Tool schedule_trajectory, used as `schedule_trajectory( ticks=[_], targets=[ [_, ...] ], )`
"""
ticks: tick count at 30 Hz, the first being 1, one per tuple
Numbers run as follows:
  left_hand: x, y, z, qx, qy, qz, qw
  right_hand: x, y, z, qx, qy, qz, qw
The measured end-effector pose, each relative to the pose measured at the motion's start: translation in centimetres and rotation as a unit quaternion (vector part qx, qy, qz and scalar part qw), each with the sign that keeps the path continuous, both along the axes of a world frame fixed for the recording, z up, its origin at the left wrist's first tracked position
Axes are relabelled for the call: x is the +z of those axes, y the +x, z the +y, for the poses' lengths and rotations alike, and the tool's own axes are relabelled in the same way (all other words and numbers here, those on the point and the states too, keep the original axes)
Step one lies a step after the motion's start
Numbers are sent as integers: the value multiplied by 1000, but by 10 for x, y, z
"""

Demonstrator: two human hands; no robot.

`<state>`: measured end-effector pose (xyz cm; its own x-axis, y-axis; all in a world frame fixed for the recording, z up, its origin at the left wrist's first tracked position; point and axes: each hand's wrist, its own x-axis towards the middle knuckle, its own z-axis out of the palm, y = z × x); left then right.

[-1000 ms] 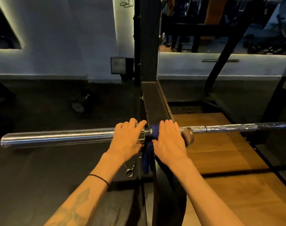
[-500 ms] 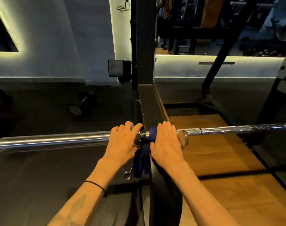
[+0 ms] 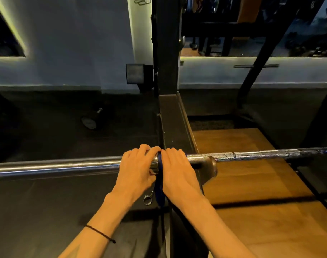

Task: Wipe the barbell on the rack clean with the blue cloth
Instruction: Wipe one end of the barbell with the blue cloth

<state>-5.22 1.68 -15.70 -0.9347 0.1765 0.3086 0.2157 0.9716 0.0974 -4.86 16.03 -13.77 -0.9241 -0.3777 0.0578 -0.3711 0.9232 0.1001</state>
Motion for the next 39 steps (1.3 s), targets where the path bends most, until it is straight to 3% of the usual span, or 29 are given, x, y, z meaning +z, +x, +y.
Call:
schedule_trajectory(
  ticks=[8, 12, 16, 19, 25, 27, 33, 39],
  targets=[
    [1, 4, 2, -7, 23, 22, 999, 25, -3, 28, -50, 153, 2, 987],
    [1, 7, 5, -5, 10, 26, 1000, 23, -8, 27, -52, 102, -21, 993],
    [-1, 9, 16, 32, 2, 33, 999, 7, -3, 12, 2, -12, 7, 1000],
    [-3, 11, 24, 58, 2, 34, 998, -6, 3, 4, 48, -21, 31, 998],
    [-2, 16, 24, 80, -28, 12, 996, 3, 0, 33, -35, 138, 59, 988],
    [-1, 19, 27, 82, -25, -1, 996, 10, -2, 32, -46, 148, 45, 987],
    [-2, 23, 31, 81, -12, 5, 997, 1, -8, 25, 21, -67, -5, 998],
    [2, 23, 24, 46, 40, -19, 998, 29, 2, 36, 14, -248, -68, 966]
  ],
)
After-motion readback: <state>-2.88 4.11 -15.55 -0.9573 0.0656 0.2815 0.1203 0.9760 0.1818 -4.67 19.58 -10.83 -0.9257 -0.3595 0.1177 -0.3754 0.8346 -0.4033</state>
